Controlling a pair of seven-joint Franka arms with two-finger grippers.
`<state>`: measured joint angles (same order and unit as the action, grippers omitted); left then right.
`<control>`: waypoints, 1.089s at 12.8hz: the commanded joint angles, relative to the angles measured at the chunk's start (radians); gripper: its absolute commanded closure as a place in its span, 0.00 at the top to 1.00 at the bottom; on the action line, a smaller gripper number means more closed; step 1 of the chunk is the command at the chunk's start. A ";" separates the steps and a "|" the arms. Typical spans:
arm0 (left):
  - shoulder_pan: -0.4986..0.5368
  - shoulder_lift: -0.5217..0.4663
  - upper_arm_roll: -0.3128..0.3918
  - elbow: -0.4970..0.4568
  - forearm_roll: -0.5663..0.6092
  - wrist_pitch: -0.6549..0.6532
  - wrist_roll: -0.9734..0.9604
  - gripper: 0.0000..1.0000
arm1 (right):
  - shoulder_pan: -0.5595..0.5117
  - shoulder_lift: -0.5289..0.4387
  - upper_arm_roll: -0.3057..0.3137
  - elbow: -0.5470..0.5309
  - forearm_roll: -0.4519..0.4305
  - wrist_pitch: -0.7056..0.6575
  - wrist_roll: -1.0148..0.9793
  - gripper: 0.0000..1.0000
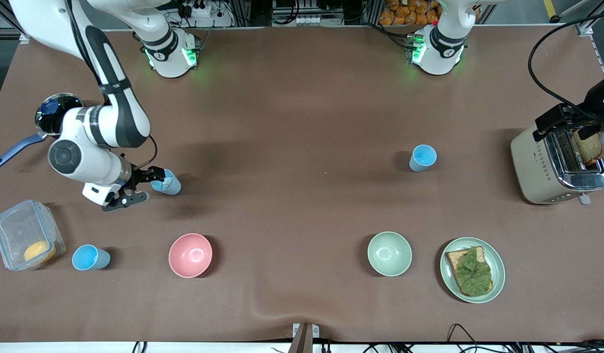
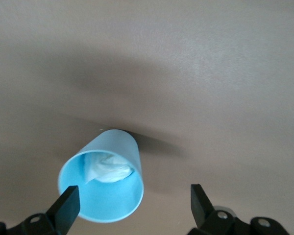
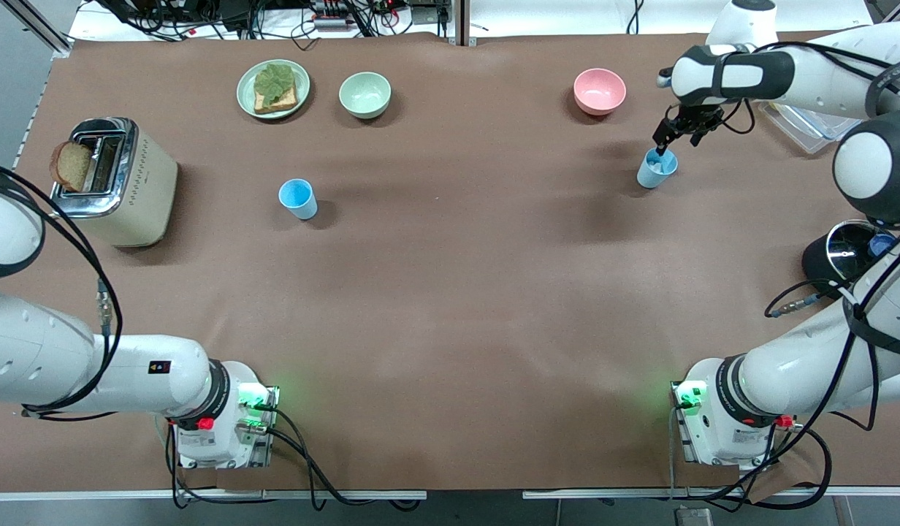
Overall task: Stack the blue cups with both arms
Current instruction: 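Lift the blue cup with the right gripper and set it mid-table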
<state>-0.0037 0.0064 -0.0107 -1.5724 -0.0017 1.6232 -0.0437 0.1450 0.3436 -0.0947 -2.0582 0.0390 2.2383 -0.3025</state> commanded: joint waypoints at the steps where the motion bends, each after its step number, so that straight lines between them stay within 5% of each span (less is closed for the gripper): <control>1: 0.002 0.000 -0.006 0.005 0.009 0.004 -0.022 1.00 | -0.012 0.035 0.003 -0.011 -0.011 0.043 -0.053 0.83; 4: 0.002 0.000 -0.006 0.005 0.011 0.004 -0.022 1.00 | -0.012 0.083 0.003 -0.010 -0.011 0.076 -0.053 0.11; 5: 0.002 0.000 -0.006 0.005 0.009 0.004 -0.022 1.00 | -0.004 0.084 0.004 -0.007 -0.011 0.061 -0.053 0.00; 11: 0.004 -0.002 -0.006 0.005 0.009 0.004 -0.022 1.00 | 0.031 0.080 0.004 0.055 -0.007 -0.045 -0.037 0.00; 14: 0.004 -0.002 -0.006 0.005 0.012 0.004 -0.022 1.00 | 0.097 0.077 0.007 0.162 0.025 -0.207 0.023 0.00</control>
<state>-0.0037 0.0065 -0.0105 -1.5724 -0.0017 1.6233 -0.0437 0.1922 0.4288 -0.0854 -1.9677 0.0435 2.1276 -0.3329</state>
